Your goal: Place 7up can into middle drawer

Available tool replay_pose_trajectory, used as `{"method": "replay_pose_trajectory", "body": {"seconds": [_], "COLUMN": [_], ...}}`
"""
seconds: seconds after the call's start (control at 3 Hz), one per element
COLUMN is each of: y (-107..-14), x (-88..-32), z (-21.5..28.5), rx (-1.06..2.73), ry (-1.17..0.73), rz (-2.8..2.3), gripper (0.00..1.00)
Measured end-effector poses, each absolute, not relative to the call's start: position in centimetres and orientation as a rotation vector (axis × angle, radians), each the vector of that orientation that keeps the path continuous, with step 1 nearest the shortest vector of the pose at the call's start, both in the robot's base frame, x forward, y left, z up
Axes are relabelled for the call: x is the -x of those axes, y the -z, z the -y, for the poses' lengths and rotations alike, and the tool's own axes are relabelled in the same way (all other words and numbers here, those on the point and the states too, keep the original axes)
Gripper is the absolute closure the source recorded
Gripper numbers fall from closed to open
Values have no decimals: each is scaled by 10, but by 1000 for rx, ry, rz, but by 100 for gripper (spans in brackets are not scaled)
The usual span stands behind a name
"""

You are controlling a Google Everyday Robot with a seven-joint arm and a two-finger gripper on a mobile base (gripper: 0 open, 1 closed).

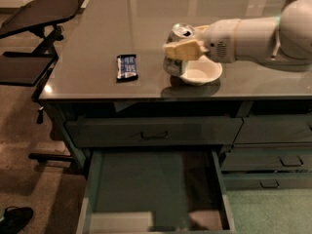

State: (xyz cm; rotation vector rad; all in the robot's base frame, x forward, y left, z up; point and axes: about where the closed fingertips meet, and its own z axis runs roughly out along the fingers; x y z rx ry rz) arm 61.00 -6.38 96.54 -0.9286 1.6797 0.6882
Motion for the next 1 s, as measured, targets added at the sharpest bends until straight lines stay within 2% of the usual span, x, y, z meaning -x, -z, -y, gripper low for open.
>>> {"method": "replay_pose_trajectory", "body": {"seconds": [0.67,1.0], "y": [-930,-884], "x": [-529,-491], "z": [110,109], "rx": [990,1037], "ry": [-888,-997], "rz": [-1625,-1678], "gripper": [100,100]}}
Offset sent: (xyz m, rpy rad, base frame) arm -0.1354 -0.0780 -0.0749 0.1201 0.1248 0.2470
